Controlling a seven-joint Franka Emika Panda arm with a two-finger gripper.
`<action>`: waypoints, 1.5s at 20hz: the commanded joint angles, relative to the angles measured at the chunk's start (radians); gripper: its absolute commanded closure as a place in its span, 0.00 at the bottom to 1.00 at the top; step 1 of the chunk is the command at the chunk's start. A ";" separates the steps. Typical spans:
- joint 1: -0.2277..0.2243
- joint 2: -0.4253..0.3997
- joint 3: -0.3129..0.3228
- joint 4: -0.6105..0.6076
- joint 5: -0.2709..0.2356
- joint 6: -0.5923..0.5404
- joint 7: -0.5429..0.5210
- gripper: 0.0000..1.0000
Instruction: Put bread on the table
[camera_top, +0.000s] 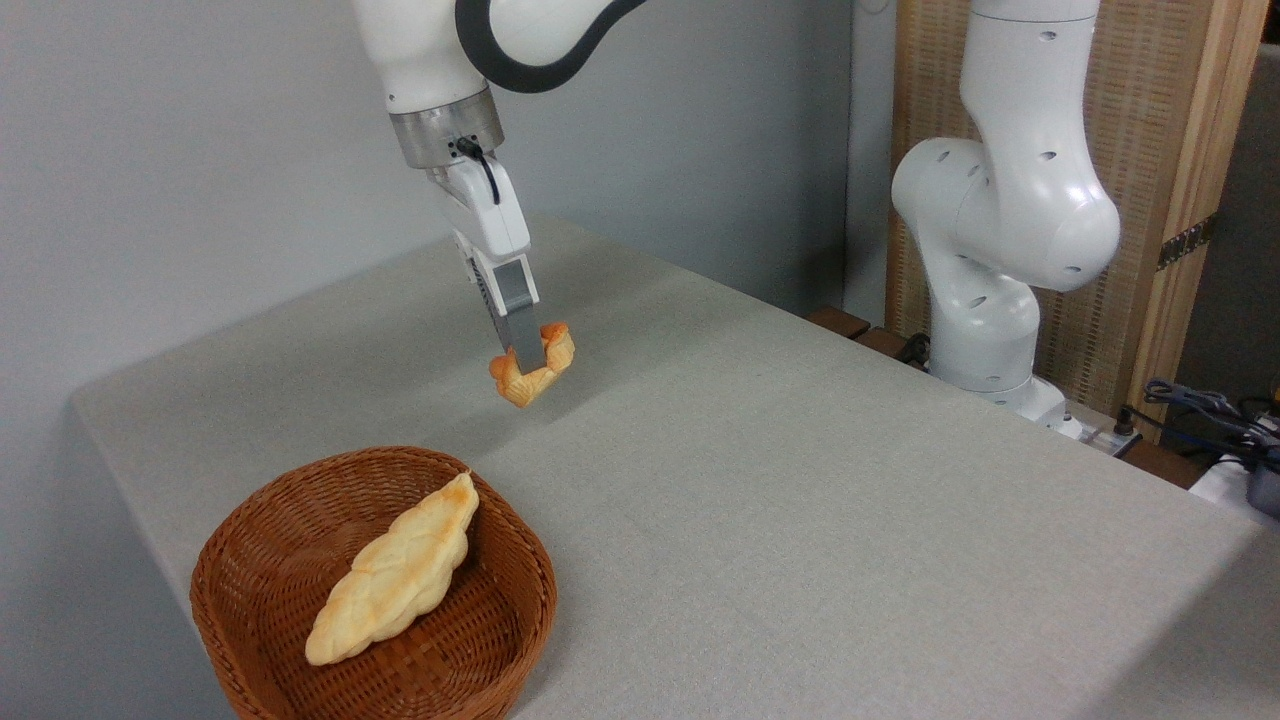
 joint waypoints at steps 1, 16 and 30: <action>0.000 -0.013 0.006 -0.008 -0.012 -0.017 0.000 0.00; 0.011 -0.010 0.019 0.036 -0.012 -0.005 -0.006 0.00; 0.046 0.073 0.281 0.372 -0.083 -0.083 0.002 0.00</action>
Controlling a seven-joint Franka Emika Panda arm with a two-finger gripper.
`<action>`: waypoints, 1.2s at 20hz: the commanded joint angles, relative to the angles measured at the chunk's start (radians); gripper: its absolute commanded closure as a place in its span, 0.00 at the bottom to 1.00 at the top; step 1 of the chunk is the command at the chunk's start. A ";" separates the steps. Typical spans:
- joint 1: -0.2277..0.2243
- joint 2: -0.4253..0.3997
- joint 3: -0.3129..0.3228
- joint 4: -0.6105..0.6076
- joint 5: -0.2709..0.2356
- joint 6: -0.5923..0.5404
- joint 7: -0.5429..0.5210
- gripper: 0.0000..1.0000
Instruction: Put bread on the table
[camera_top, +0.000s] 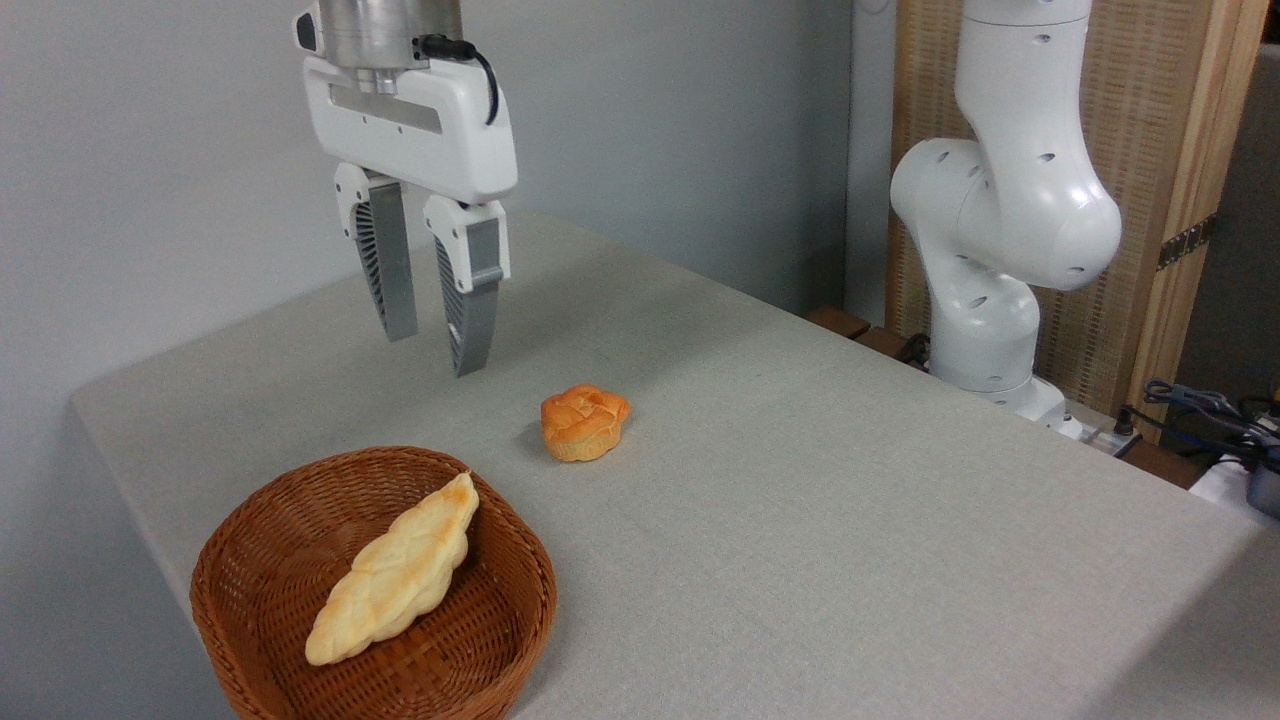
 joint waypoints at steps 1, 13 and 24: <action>0.037 0.035 0.024 0.088 -0.069 -0.087 0.048 0.00; 0.077 0.030 0.004 0.107 -0.111 -0.212 0.149 0.00; 0.075 0.025 0.046 0.108 -0.154 -0.223 0.169 0.00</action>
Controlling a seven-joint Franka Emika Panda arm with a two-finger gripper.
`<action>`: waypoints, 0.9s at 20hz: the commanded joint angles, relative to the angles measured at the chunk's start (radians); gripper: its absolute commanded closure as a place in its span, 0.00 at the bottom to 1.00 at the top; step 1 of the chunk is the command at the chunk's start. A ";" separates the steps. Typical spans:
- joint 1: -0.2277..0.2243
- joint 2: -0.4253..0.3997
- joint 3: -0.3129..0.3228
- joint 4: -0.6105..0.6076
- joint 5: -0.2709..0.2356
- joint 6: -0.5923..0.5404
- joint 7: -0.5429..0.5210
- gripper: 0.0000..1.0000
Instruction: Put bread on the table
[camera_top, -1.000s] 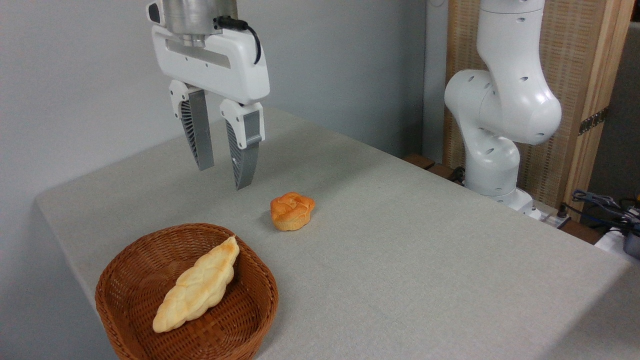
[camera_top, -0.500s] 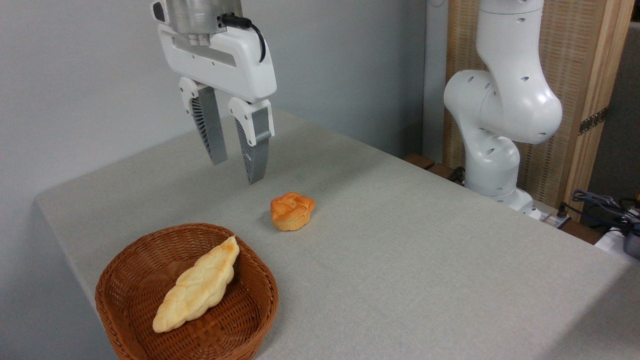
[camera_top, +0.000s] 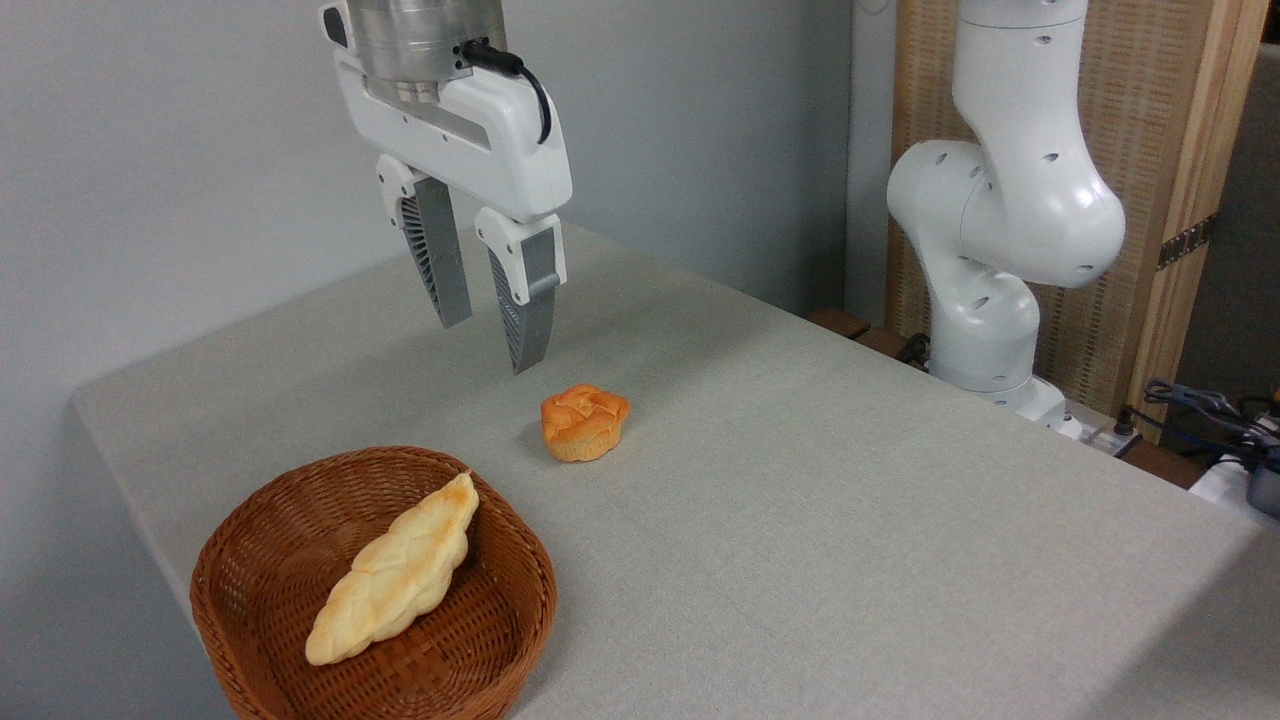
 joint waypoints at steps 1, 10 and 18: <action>-0.003 0.002 0.009 0.025 -0.018 -0.030 0.009 0.00; -0.003 0.002 0.003 0.025 0.023 -0.028 0.009 0.00; -0.005 0.001 -0.003 0.025 0.066 -0.028 -0.002 0.00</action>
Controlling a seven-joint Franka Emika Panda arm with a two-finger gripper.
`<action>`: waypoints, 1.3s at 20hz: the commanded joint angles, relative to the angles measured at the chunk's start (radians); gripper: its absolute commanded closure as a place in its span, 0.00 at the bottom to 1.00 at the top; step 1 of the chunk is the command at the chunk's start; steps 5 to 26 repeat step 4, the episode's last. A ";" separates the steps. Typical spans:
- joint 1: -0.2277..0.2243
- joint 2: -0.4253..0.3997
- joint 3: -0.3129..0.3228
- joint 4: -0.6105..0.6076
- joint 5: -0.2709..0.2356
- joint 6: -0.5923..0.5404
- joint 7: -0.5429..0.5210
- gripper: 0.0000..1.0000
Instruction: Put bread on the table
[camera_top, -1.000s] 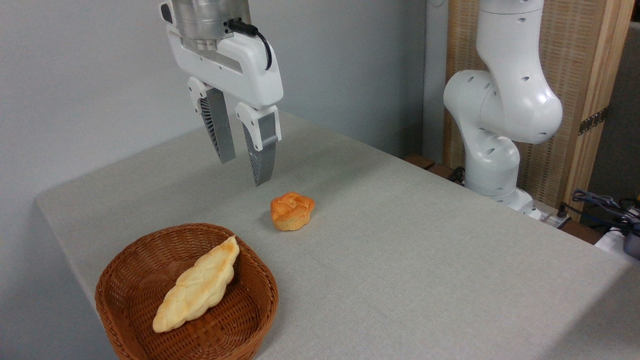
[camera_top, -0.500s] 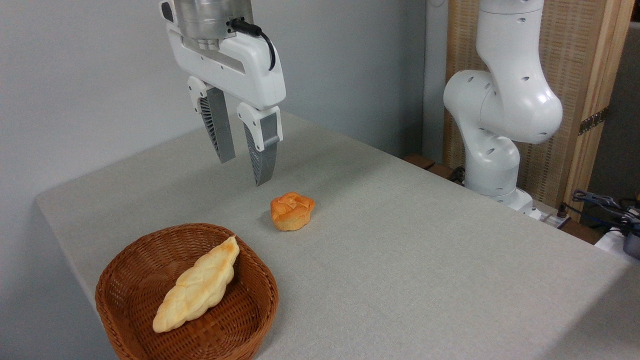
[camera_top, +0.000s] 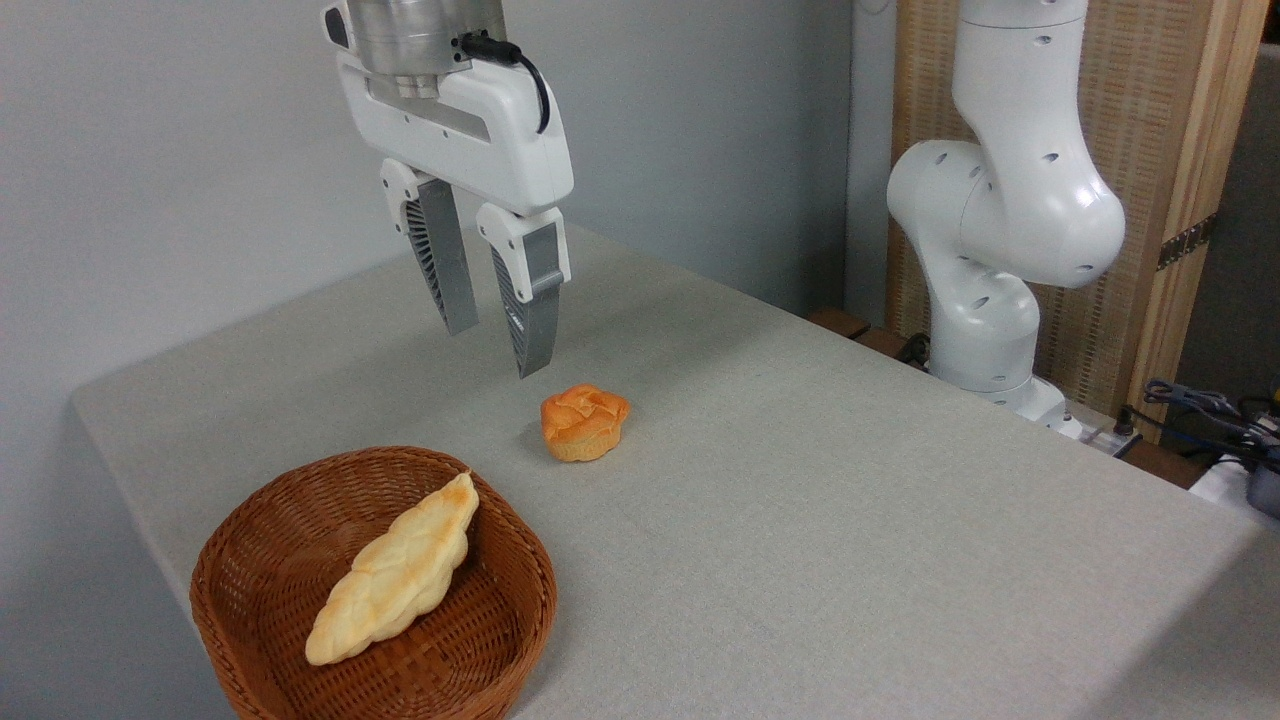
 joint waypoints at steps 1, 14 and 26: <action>-0.003 0.001 0.002 0.021 0.012 -0.028 0.003 0.00; -0.003 0.001 0.002 0.021 0.012 -0.028 0.007 0.00; -0.003 0.001 0.002 0.021 0.012 -0.028 0.007 0.00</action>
